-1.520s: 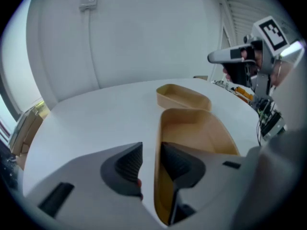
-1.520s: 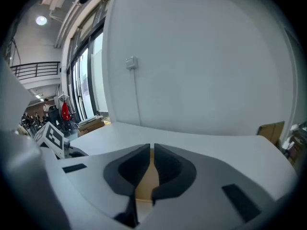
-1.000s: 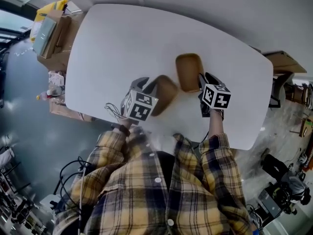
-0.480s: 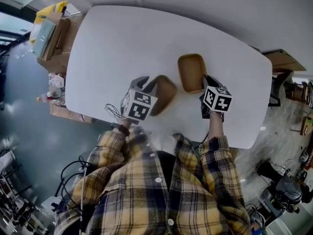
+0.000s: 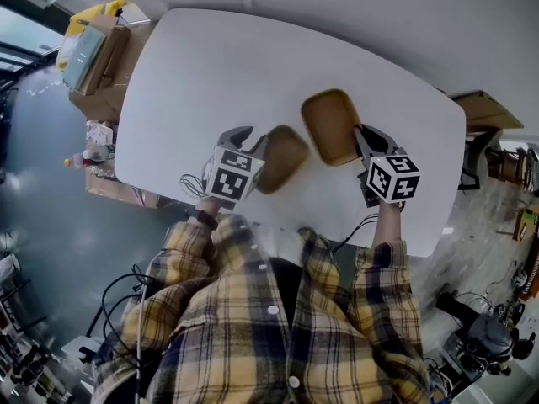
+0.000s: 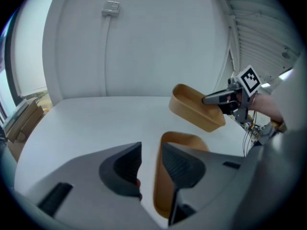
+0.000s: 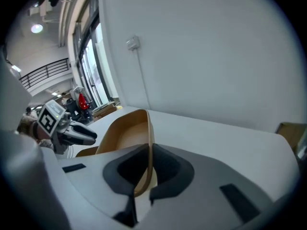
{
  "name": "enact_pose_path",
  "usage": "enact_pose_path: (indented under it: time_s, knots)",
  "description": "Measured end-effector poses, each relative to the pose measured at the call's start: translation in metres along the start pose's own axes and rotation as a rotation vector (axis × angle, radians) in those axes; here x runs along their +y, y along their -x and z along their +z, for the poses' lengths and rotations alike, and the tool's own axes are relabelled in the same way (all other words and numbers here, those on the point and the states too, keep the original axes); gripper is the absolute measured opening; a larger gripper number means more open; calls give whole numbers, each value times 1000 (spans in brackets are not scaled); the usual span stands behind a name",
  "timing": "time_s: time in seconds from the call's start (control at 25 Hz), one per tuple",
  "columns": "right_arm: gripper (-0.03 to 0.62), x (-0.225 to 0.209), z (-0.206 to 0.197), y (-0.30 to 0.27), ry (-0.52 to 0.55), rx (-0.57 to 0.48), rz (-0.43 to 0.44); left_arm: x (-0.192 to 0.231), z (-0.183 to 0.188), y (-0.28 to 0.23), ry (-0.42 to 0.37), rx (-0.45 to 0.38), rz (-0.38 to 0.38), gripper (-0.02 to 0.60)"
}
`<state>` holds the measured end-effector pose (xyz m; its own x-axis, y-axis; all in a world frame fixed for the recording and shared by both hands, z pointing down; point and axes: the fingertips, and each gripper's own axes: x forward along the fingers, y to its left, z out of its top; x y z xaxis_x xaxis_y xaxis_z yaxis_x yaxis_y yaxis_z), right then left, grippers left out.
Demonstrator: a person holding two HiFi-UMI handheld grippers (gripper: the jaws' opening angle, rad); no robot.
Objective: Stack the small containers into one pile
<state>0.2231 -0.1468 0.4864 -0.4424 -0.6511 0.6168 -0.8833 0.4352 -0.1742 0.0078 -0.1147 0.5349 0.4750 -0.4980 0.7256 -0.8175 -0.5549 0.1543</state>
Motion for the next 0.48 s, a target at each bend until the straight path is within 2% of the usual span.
enact_pose_path:
  time_s: [0.2,0.48]
  knots:
    - [32,48,15,1,204,53,214,18,-8,20,56,-9,36,126]
    - [32,112,3,-23,513,264,534,44,-24,47,145,-27,113,124]
